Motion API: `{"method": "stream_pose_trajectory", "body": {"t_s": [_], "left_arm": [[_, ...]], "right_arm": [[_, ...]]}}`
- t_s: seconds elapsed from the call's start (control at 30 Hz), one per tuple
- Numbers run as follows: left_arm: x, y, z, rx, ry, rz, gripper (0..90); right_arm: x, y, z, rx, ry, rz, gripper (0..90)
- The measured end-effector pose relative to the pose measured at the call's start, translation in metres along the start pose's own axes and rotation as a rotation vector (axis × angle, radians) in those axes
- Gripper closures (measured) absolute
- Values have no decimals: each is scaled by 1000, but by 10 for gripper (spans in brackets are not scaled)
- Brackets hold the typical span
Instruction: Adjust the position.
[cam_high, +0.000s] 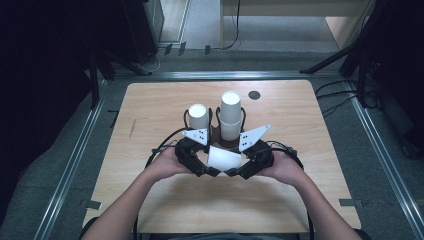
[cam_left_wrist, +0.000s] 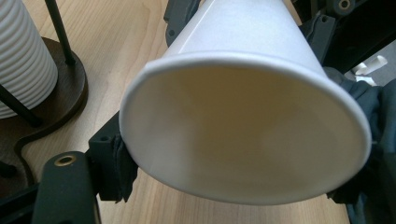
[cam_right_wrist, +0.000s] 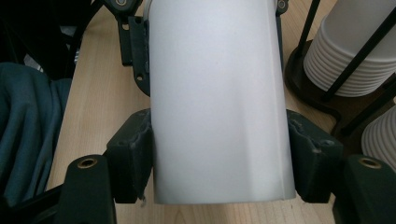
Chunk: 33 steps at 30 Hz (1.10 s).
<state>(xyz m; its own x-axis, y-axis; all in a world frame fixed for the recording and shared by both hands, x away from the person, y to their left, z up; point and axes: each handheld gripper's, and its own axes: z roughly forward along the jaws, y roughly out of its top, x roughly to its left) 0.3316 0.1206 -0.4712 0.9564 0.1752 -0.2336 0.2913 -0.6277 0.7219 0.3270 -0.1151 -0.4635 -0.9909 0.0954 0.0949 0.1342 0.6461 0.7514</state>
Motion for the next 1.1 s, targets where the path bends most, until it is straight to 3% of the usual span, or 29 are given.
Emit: {"method": "stream_pose_trajectory", "body": {"t_s": [0.2, 0.4, 0.7, 0.87, 1.1], "left_arm": [[2, 4, 0, 49, -14, -2, 239], [4, 6, -10, 89, 42, -29, 238], [-1, 16, -12, 187, 93, 1, 237], [-7, 26, -12, 228, 119, 35, 238], [-5, 31, -9, 304, 145, 35, 238]], "right_arm": [[0, 0, 2, 11, 6, 13, 327], [-4, -2, 3, 24, -4, 64, 241], [-7, -8, 12, 118, -31, 90, 241], [-7, -10, 15, 142, -42, 91, 241], [-8, -12, 17, 162, -55, 89, 241]]}}
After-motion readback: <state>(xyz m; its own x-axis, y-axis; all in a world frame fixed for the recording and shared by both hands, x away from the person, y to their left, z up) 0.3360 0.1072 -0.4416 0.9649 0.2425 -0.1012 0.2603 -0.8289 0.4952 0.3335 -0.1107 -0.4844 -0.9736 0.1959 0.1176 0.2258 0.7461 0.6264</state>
